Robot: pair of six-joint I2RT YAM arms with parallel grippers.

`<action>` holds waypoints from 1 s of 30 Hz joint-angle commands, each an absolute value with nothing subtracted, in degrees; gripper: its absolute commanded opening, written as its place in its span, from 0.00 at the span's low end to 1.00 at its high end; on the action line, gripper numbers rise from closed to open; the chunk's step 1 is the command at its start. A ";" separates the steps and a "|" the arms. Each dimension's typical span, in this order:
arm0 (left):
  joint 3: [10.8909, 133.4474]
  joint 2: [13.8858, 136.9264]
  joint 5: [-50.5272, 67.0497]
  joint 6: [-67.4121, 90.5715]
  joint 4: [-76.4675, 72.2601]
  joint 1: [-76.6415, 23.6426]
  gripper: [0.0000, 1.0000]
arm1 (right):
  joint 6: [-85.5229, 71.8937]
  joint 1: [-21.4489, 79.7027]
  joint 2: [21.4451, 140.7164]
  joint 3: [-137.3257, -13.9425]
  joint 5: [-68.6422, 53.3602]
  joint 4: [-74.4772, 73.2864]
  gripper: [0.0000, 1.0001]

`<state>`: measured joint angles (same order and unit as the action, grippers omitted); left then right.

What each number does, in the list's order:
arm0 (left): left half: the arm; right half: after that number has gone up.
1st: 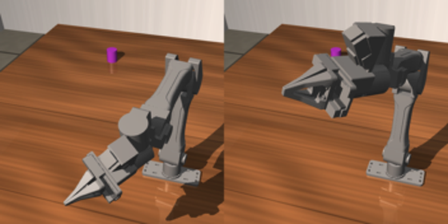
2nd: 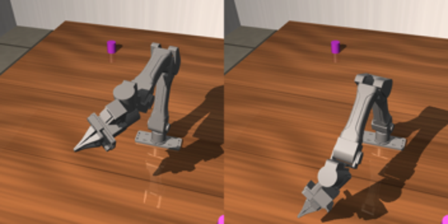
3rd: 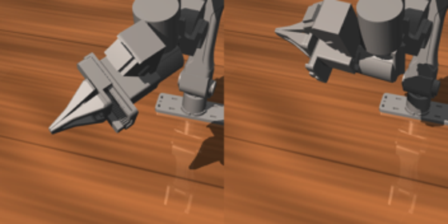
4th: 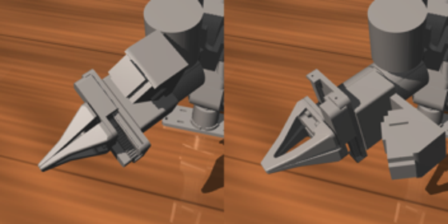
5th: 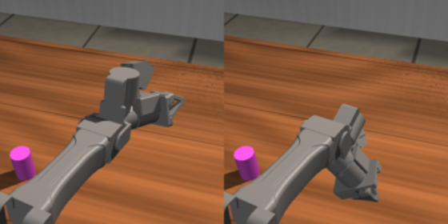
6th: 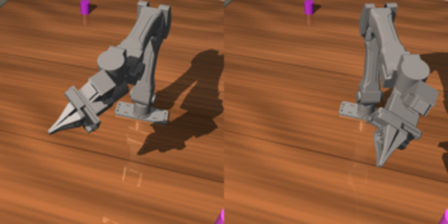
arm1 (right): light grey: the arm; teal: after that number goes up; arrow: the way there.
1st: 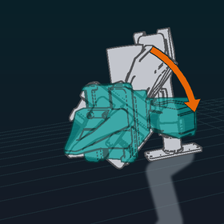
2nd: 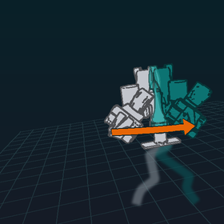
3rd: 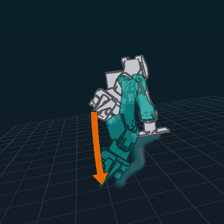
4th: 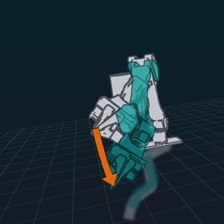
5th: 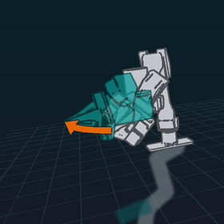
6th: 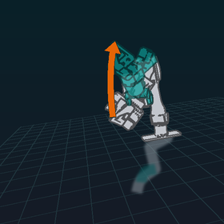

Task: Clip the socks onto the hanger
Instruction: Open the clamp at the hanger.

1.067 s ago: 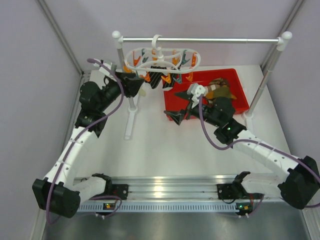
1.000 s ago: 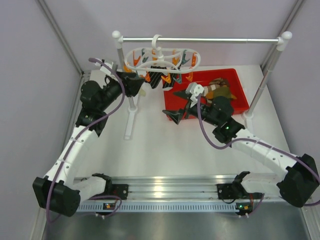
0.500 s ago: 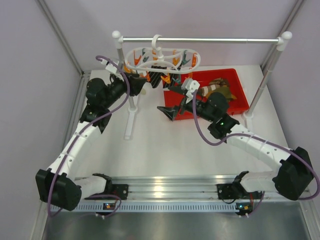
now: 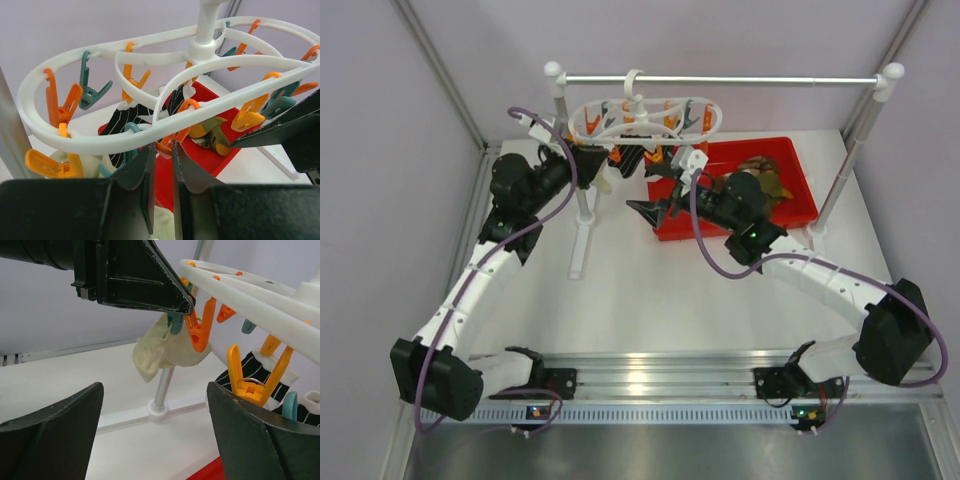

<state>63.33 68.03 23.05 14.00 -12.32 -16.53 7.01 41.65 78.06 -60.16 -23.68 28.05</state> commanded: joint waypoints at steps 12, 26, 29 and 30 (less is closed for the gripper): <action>69.34 68.64 26.27 14.77 -6.95 -16.70 0.00 | 11.50 42.80 82.26 -66.71 -23.73 36.29 0.68; 71.19 68.20 37.17 11.16 -0.26 -16.61 0.00 | 14.06 41.58 87.18 -68.82 -24.87 37.62 0.60; 71.45 68.20 37.88 10.37 -0.26 -16.61 0.00 | 13.63 40.96 87.97 -69.26 -24.52 37.71 0.61; 71.28 68.12 37.88 10.20 -0.26 -16.61 0.00 | 13.10 40.70 88.33 -69.52 -24.52 37.71 0.61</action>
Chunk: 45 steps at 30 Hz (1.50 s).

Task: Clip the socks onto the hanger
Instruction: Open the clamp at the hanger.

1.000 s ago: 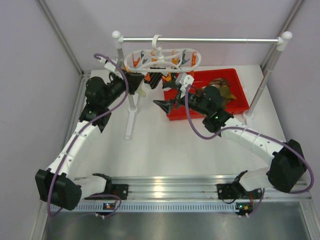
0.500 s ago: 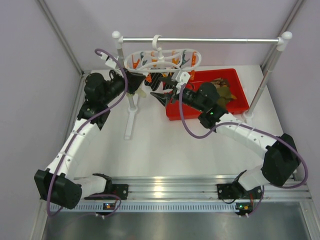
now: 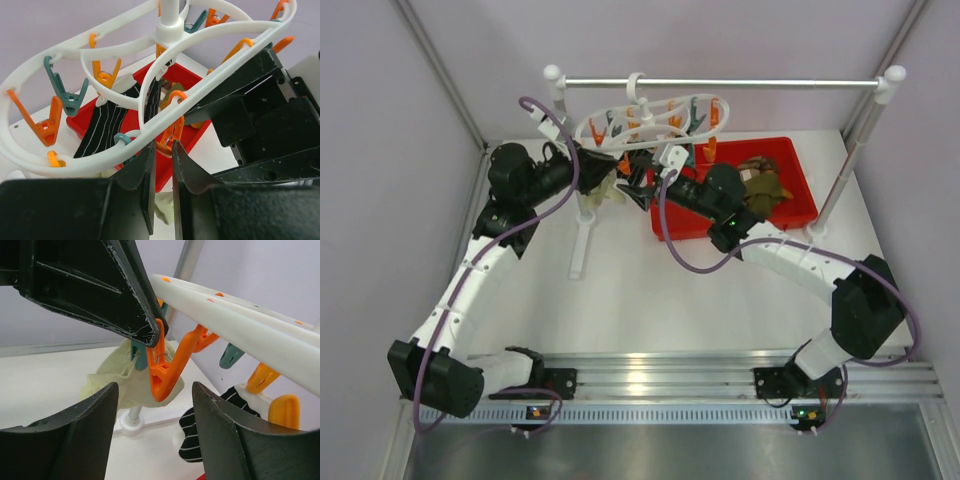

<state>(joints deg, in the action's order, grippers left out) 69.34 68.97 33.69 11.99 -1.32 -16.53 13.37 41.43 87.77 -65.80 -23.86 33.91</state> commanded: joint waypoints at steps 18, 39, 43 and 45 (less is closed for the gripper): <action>71.54 68.64 40.43 10.28 1.58 -16.52 0.00 | 9.67 40.08 91.05 -74.00 -32.87 35.25 0.32; 70.40 64.34 27.87 29.61 3.96 -15.82 0.55 | 15.12 45.00 91.49 -72.86 -17.41 36.91 0.00; 70.66 65.12 26.29 31.73 3.69 -15.91 0.59 | 16.34 46.23 91.49 -72.69 -16.17 37.26 0.00; 70.93 65.48 25.58 32.78 3.69 -15.91 0.60 | 16.61 46.58 91.58 -72.60 -15.74 37.27 0.00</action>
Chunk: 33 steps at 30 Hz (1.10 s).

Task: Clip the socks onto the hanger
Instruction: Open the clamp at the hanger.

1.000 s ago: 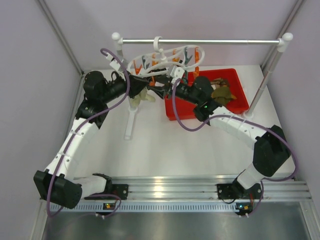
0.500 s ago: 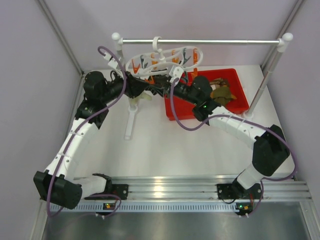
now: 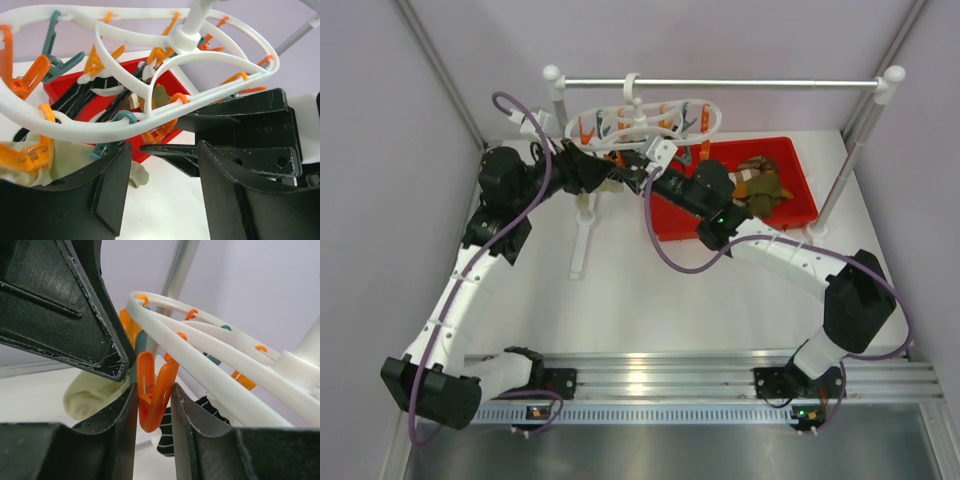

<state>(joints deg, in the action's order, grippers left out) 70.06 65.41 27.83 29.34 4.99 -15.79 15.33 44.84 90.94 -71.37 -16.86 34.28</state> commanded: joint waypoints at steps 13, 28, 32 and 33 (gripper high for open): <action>72.86 67.94 22.50 36.39 2.55 -17.23 0.64 | 21.88 48.69 92.28 -72.07 -11.61 36.83 0.00; 76.99 70.05 14.95 38.59 4.65 -19.07 0.60 | 24.96 50.89 93.16 -73.12 -5.10 35.16 0.00; 76.56 70.40 15.47 37.88 5.01 -19.16 0.59 | 24.35 50.89 93.43 -73.83 -4.75 34.54 0.00; 76.47 70.31 15.82 37.79 5.01 -19.16 0.59 | 24.17 50.89 93.34 -73.83 -4.83 34.63 0.00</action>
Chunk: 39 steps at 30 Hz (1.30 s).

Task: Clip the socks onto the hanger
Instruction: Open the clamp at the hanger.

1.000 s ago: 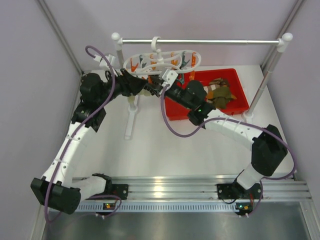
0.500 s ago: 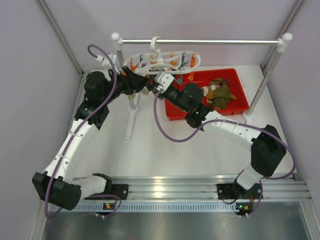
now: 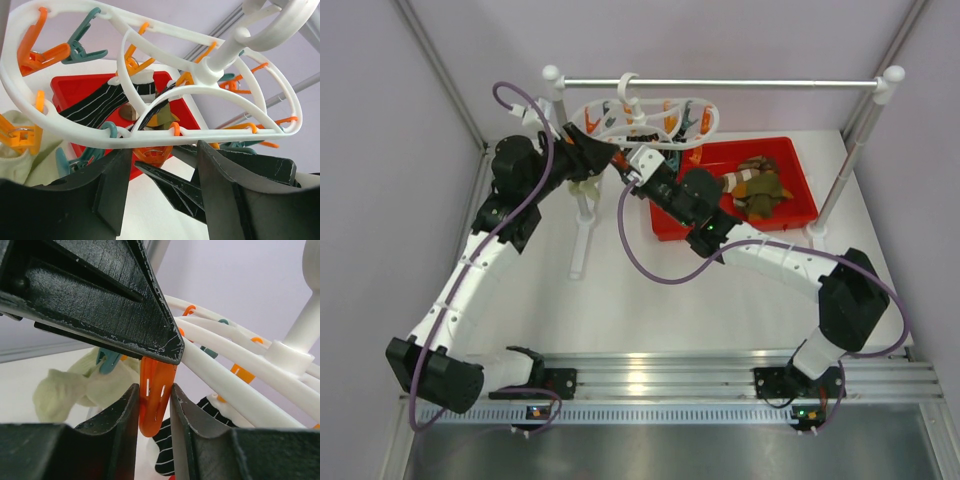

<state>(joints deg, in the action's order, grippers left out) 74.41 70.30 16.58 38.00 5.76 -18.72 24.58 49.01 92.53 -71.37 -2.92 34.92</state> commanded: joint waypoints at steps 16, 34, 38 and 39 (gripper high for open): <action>73.39 67.68 15.12 36.39 6.59 -19.16 0.58 | 21.62 50.54 92.46 -73.91 -7.47 35.33 0.00; 72.95 67.67 15.29 37.08 4.31 -19.16 0.61 | 19.95 50.10 91.76 -73.92 -9.32 35.42 0.00; 73.74 68.90 15.47 38.76 2.20 -19.16 0.61 | 19.60 50.10 91.67 -73.83 -10.28 35.86 0.00; 73.74 69.08 15.38 39.19 1.85 -19.16 0.61 | 19.51 50.10 91.67 -73.74 -10.46 35.86 0.00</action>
